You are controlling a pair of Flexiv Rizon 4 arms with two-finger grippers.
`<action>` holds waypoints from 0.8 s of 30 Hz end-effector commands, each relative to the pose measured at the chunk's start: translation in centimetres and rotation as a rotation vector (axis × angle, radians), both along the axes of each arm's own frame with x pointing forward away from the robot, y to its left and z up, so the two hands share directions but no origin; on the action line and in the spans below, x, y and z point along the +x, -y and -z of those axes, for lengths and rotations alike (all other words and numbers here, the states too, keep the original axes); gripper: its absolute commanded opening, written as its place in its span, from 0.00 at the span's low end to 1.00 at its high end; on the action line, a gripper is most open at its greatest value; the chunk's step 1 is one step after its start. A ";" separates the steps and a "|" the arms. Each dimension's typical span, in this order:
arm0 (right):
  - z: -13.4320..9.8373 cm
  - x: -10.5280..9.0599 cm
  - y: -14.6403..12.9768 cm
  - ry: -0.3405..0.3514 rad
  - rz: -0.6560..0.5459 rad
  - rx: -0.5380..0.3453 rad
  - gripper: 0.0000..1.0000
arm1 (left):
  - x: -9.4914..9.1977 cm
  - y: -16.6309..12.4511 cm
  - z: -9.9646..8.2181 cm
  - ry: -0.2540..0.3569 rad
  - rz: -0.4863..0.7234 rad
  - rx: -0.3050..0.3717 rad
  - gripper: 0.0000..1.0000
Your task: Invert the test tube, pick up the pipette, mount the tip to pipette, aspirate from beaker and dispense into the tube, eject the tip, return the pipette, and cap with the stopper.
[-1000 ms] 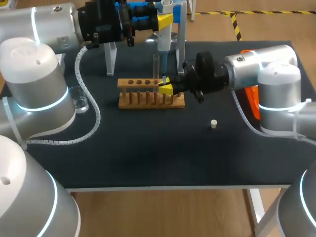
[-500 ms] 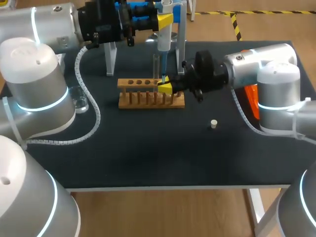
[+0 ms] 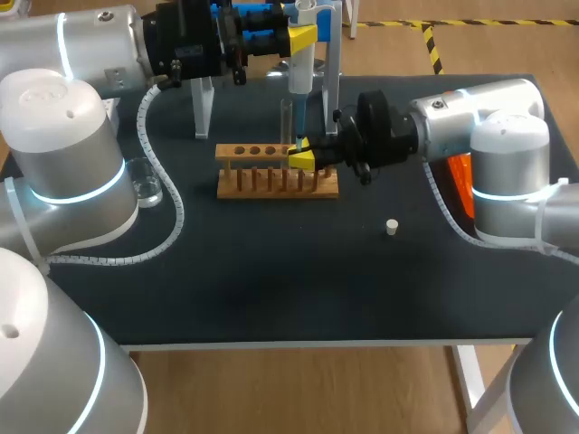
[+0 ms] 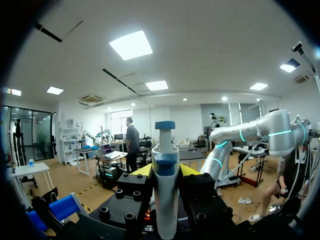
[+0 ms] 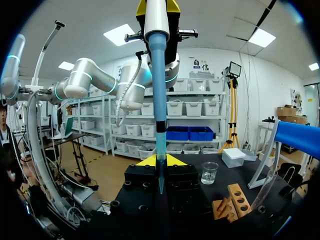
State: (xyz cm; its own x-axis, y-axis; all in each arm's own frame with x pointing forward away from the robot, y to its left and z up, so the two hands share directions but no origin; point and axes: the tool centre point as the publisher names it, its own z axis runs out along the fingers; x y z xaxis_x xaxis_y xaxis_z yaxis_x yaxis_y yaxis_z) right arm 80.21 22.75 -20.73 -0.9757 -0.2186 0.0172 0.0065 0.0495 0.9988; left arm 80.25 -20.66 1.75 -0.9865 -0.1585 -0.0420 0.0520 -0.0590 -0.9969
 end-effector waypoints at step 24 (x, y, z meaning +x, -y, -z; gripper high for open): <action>-0.2 0.0 0.1 0.011 0.006 0.013 0.00 | 0.0 -0.1 0.0 0.001 0.002 -0.002 0.00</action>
State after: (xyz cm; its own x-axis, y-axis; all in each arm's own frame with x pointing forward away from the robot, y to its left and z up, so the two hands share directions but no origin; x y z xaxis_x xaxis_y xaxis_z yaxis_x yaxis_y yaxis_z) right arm 80.34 22.80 -20.64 -0.9768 -0.2143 0.0056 -0.0022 0.0360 0.9993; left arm 80.25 -20.66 1.77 -0.9865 -0.1584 -0.0421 0.0520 -0.0593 -0.9969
